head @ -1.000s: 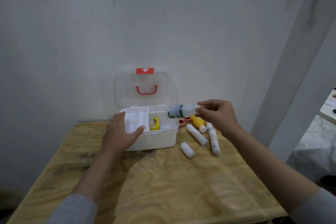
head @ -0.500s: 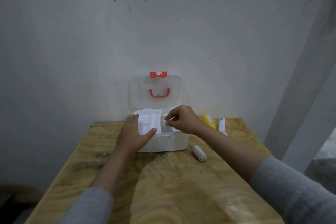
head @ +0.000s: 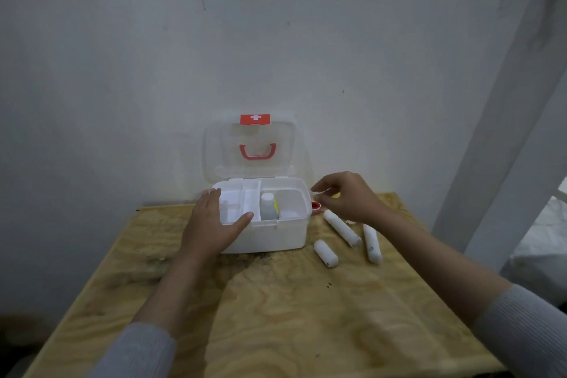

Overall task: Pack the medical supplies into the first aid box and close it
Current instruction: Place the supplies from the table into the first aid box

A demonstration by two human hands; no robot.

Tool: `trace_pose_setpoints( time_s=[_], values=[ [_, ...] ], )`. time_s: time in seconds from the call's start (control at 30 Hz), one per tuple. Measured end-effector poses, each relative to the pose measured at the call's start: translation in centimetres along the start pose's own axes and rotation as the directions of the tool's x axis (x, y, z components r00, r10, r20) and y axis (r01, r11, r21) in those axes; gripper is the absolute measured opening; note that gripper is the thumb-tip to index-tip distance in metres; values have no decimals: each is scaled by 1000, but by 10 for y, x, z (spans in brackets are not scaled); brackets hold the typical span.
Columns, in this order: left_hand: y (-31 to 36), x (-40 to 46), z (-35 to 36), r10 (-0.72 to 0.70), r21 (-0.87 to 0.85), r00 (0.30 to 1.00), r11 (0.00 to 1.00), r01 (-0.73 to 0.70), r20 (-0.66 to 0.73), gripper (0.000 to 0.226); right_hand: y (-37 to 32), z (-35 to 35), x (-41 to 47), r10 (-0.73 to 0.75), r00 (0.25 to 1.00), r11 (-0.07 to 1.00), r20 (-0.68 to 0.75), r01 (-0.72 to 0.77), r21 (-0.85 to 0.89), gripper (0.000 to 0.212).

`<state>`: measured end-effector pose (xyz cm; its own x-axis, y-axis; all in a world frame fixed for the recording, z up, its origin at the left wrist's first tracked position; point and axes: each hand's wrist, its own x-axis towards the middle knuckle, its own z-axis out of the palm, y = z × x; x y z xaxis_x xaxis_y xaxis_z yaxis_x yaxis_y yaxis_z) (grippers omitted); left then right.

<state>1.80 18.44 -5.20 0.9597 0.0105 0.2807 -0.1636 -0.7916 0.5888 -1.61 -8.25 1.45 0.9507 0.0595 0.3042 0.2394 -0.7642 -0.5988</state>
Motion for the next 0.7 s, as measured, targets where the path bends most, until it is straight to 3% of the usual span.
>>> trace_pose_setpoints(
  time_s=[0.13,0.3,0.5,0.7],
  values=[
    [0,0,1,-3,-12,1000,1000,3,-2,95,36,-15,-32,159,985,975,-62,-167,-148,21],
    [1,1,3,-17,-27,1000,1000,16,-18,94,74,2,-81,350,936,896,-19,-341,-284,34],
    [-2,2,5,-26,-28,999,999,25,-22,94,92,26,-106,330,918,915,-219,-368,-163,22],
    [1,1,4,-36,-13,999,999,36,-15,93,97,31,-113,290,903,939,-318,-332,-86,23]
  ],
)
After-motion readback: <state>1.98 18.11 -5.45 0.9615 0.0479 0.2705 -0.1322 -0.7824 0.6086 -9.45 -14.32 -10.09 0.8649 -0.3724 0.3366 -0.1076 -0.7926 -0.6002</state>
